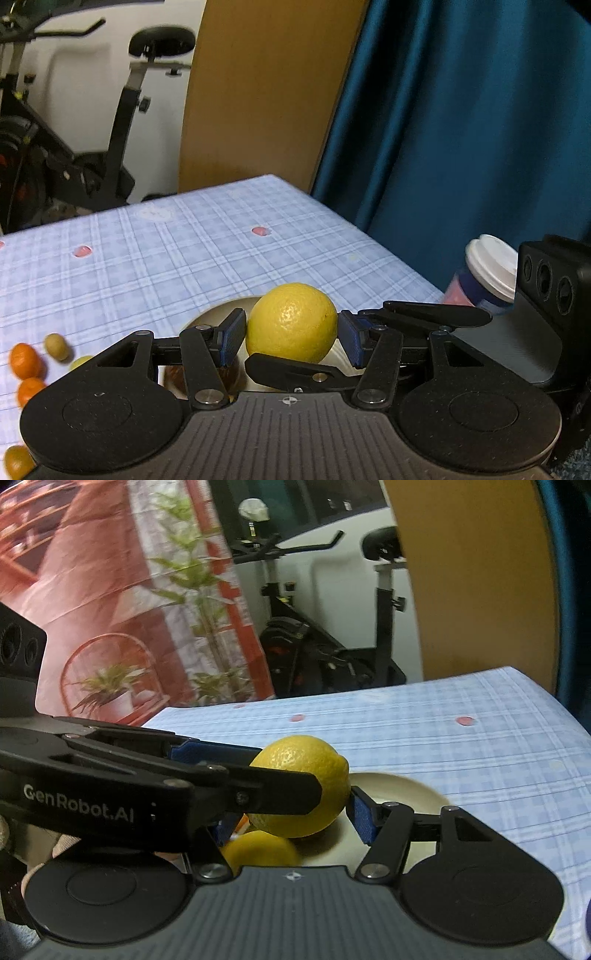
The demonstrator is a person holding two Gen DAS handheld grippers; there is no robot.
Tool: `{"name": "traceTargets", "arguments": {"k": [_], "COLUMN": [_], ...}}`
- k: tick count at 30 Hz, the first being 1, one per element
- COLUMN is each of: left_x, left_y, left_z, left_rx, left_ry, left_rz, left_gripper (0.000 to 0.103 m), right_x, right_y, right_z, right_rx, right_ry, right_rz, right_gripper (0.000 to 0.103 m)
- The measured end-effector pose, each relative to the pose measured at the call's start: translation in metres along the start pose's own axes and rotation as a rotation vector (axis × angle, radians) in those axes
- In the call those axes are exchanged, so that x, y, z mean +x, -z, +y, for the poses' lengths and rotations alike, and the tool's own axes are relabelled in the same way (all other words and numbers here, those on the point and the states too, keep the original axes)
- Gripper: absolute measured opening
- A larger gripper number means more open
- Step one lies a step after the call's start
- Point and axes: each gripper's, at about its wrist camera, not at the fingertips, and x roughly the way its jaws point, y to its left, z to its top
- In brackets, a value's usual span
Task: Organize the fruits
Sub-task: 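Lift the lemon with the left tool and carry it over the plate, then lower the lemon onto the plate and open the left tool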
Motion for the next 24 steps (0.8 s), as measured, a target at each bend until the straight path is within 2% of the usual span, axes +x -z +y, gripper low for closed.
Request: {"name": "traceTargets", "arguments": {"k": [5, 10, 17, 24], "left_x": [0.035, 0.056, 0.060, 0.049], "left_y": [-0.009, -0.009, -0.012, -0.012], "left_z": [0.006, 0.012, 0.017, 0.023], "left_rx": [-0.015, -0.033, -0.026, -0.041], "left_ry": [-0.020, -0.045, -0.089, -0.136], "left_rz": [0.059, 0.100, 0.113, 0.075], "left_gripper": [0.057, 0.057, 0.056, 0.056], "right_x": [0.022, 0.041, 0.057, 0.065], "right_y": [-0.007, -0.005, -0.001, 0.000], "right_z": [-0.036, -0.051, -0.058, -0.052], "right_rx": [0.065, 0.085, 0.095, 0.083], "right_ry": [-0.008, 0.011, 0.041, 0.080], "right_rz": [0.050, 0.091, 0.114, 0.115], "right_gripper": [0.063, 0.063, 0.063, 0.063]}}
